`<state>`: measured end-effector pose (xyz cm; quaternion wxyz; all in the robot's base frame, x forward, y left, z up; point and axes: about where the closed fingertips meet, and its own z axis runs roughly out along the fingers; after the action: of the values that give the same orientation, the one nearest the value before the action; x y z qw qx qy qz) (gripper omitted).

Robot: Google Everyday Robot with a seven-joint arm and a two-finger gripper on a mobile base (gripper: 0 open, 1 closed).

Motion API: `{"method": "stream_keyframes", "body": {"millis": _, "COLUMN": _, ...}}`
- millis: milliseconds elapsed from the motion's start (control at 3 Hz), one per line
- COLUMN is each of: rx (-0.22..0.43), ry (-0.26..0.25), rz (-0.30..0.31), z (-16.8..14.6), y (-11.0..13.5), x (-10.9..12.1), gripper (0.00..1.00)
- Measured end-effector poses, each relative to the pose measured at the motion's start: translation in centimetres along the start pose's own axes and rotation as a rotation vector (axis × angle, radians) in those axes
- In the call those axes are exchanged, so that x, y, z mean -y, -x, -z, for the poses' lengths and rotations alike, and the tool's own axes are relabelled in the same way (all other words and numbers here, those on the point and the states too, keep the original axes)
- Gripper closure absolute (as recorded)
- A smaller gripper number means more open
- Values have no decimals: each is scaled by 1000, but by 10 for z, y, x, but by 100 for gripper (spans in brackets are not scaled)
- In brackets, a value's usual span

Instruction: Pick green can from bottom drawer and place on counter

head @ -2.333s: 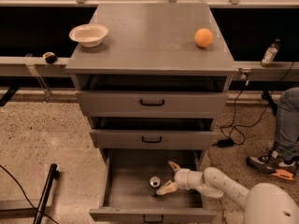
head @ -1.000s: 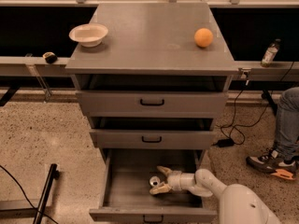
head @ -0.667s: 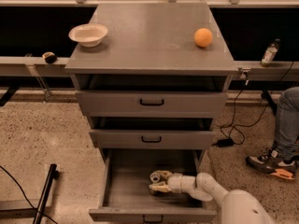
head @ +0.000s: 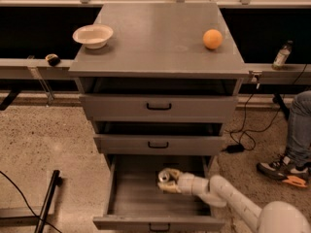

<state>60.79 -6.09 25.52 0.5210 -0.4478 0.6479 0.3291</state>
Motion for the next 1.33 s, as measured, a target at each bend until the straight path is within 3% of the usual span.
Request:
{"method": "stream_keyframes", "body": {"millis": 333, "rx": -28, "ry": -67, "rz": 138, "z": 33, "y": 87, "x": 22, "gripper": 100}}
{"method": "stream_keyframes", "body": {"millis": 667, "rx": 15, "ry": -4, "rz": 254, "z": 44, "y": 180, "x": -9, "gripper": 100}}
{"method": "stream_keyframes", "body": {"millis": 1000, "rx": 19, "ry": 66, "rz": 252, "z": 33, "y": 187, "x": -46, "gripper": 100}}
{"method": "stream_keyframes", "body": {"millis": 1333, "rx": 20, "ry": 66, "rz": 251, "z": 33, "y": 187, "x": -46, "gripper": 100}}
